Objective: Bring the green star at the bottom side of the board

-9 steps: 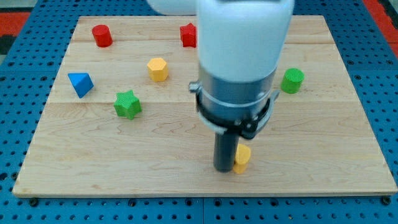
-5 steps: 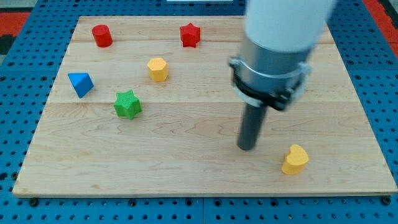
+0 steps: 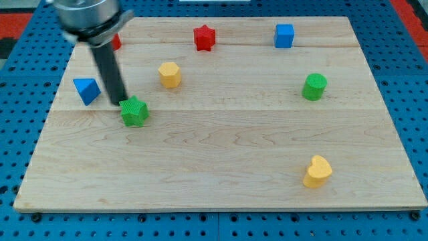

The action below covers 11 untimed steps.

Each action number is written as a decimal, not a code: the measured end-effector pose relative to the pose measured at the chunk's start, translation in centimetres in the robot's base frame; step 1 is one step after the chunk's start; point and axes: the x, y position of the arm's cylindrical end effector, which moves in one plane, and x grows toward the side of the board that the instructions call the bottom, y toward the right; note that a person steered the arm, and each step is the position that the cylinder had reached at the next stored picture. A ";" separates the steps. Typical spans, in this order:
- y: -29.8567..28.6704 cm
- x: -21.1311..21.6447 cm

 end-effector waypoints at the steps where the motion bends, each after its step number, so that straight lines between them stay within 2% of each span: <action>1: 4.3 3.6; 2: -0.1 2.0; 3: -0.6 -1.3; 4: 1.6 -3.2; 5: 10.1 3.3; 6: 10.0 5.2; 7: 12.6 2.7; 8: 17.1 2.8; 9: 17.3 4.1; 10: 22.2 5.7; 11: 23.5 8.0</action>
